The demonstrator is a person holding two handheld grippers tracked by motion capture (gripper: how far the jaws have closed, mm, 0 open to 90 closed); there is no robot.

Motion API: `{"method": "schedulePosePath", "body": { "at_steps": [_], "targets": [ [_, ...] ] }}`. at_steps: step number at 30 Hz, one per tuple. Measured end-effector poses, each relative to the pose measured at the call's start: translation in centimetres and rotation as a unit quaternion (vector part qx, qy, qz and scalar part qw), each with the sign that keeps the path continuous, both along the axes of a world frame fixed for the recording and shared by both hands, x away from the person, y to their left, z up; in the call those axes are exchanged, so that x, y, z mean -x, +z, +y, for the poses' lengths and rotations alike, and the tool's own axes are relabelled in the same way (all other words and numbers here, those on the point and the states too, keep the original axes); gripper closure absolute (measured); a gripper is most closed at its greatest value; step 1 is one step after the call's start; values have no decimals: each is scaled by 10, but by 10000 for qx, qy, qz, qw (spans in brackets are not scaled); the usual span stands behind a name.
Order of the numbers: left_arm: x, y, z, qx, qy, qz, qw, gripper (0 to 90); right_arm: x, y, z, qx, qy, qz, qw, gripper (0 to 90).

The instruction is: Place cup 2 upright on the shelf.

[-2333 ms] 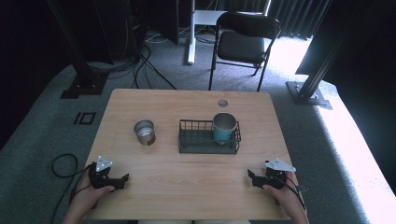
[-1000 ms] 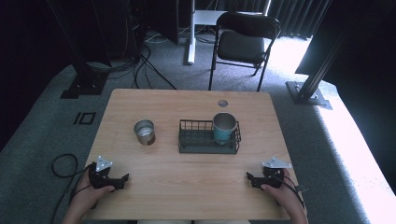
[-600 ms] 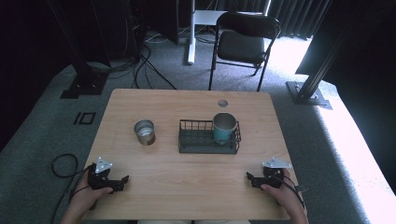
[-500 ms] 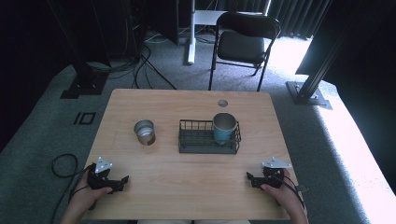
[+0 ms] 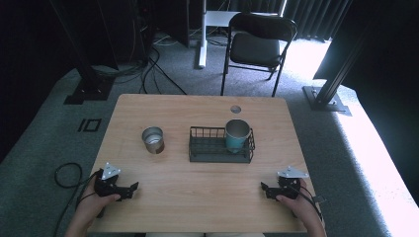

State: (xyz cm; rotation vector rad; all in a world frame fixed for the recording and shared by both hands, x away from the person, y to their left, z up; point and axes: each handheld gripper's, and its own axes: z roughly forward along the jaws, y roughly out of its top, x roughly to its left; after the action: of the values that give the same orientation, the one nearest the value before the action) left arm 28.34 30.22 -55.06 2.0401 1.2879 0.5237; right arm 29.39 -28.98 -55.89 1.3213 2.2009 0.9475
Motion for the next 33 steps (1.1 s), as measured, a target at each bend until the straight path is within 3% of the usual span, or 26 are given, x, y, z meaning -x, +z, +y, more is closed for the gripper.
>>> {"method": "schedulePosePath", "body": {
  "at_steps": [19,33],
  "targets": [
    [-23,11,-15,68,-179,-174,9997,5,0,0,0,-2,1,-1,10000,122],
    [-43,25,-27,246,-277,-397,9985,5,0,0,0,-4,-4,1,10000,122]
  ]
}}
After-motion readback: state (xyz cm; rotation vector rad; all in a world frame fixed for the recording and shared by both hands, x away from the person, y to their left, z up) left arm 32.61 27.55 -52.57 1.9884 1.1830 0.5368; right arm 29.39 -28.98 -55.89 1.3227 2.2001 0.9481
